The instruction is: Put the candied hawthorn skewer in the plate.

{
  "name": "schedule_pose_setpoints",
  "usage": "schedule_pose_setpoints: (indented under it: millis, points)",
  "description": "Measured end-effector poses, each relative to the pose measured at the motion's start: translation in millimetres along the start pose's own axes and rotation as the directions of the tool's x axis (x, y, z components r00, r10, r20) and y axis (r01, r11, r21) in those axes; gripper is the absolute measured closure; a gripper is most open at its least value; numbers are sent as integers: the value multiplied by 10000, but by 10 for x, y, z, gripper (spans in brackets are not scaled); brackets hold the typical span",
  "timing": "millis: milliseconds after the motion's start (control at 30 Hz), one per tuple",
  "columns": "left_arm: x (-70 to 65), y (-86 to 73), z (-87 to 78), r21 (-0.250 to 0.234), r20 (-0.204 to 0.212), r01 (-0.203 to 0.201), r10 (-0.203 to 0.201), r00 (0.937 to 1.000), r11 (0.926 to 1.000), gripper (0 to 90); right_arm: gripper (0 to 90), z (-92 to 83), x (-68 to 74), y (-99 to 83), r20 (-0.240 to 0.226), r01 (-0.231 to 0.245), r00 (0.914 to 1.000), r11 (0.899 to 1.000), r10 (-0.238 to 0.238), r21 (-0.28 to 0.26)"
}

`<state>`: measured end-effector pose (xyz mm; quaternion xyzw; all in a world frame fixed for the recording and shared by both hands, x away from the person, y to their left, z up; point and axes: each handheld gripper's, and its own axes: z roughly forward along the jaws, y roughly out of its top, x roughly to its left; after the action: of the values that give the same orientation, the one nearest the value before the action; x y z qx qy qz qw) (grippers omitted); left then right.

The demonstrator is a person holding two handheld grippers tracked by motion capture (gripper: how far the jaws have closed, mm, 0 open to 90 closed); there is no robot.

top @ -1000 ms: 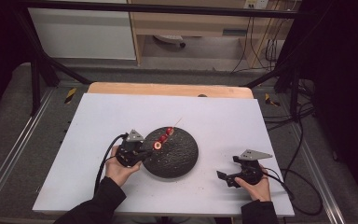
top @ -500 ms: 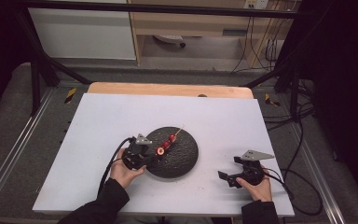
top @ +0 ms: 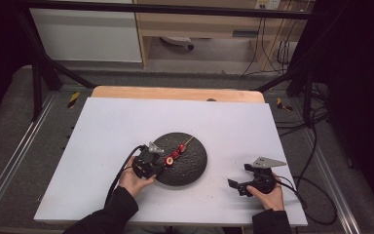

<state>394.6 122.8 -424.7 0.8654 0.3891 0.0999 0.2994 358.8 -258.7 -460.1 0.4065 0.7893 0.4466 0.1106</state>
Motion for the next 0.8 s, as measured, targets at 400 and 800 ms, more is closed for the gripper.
schedule_pose_setpoints:
  millis: [400,800]
  points:
    - [53,-61,-145,-835,167,-242,257,9995,9962,687,18,-4,4,-2,51,-25,10000,10000,25,43]
    - [261,-250,-442,-1684,407,-619,697,9967,9838,280,15,-13,2,2,76,-25,10000,10000,25,-4]
